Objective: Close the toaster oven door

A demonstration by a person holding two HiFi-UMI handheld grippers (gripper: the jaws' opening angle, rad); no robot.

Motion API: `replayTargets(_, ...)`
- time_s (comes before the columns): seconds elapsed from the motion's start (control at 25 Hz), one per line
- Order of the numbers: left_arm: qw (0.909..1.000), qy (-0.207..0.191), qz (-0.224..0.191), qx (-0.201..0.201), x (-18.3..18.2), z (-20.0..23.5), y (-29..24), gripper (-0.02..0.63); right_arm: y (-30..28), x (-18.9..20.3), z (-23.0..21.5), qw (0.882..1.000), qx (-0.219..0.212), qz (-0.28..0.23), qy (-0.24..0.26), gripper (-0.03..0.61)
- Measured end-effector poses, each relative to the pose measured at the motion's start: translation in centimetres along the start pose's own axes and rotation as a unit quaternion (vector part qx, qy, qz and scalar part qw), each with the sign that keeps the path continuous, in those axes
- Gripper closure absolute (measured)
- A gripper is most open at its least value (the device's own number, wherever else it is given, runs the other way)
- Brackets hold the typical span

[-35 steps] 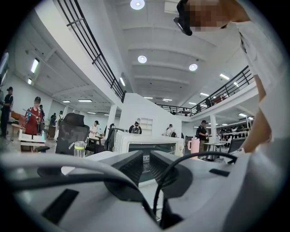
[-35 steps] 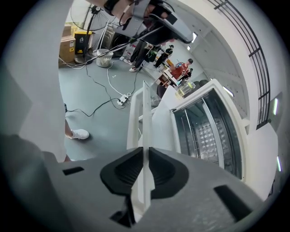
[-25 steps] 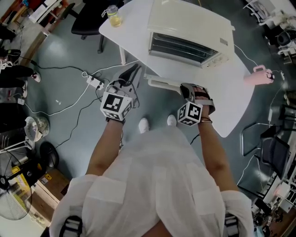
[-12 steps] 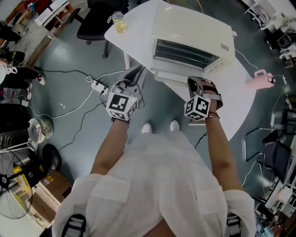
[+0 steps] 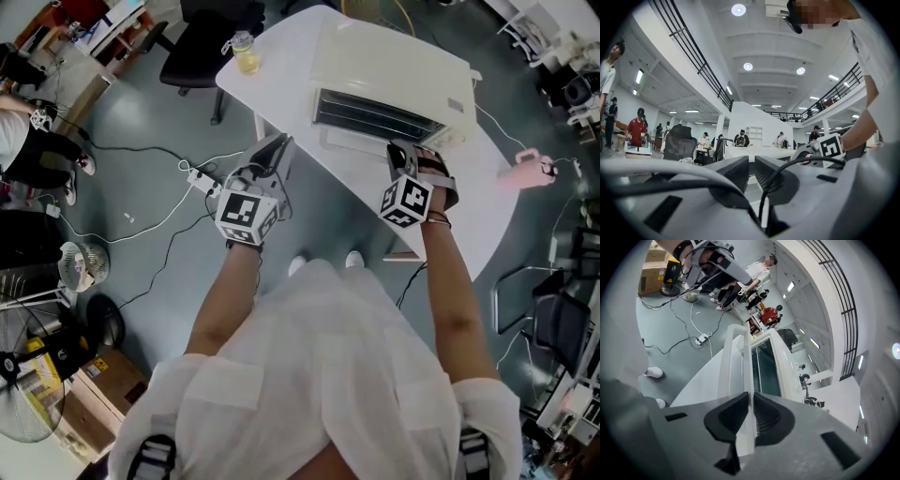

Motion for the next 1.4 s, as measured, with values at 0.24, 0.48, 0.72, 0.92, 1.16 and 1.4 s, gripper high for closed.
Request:
replayTargets(0.24,1.0,0.001,0.0,-0.004,0.5,0.6,-0.4,0.586,-1.1,-0.1,-1.5,1.0,0.003,0.008,0.003,0.537)
replayTargets(0.48,1.0,0.002,-0.002,-0.002,0.7,0.8,-1.2,0.586,-2.0,-0.1,-2.8,1.0,-0.002,0.009,0.012,0.537)
replayTargets(0.72,1.0,-0.002,-0.002,-0.001,0.7,1.0,-1.9,0.586,-2.6,-0.1,-3.5,1.0,0.001,0.011,0.026,0.54)
replayTargets(0.92,1.0,0.001,0.003,-0.007,0.0,1.0,-2.1,0.586,-3.0,-0.1,-4.1,0.999,0.004,0.014,0.033,0.543)
replayTargets(1.16,1.0,-0.001,0.004,-0.007,-0.1,0.9,-2.4,0.586,-3.3,-0.2,-4.4,0.999,0.009,0.014,0.042,0.548)
replayTargets(1.4,0.9999,-0.002,0.006,-0.009,-0.2,1.0,-2.6,0.586,-3.5,-0.2,-4.5,0.998,0.014,0.014,0.057,0.548)
Point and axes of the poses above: the fingertips, and each gripper's own axes: y backward along the fingers, z to its left, x out of its underside, the point moved 10 cm from there along y, backward along the fingers, and after that the axes turned 7 degrees about x, right-handed, at the moved point
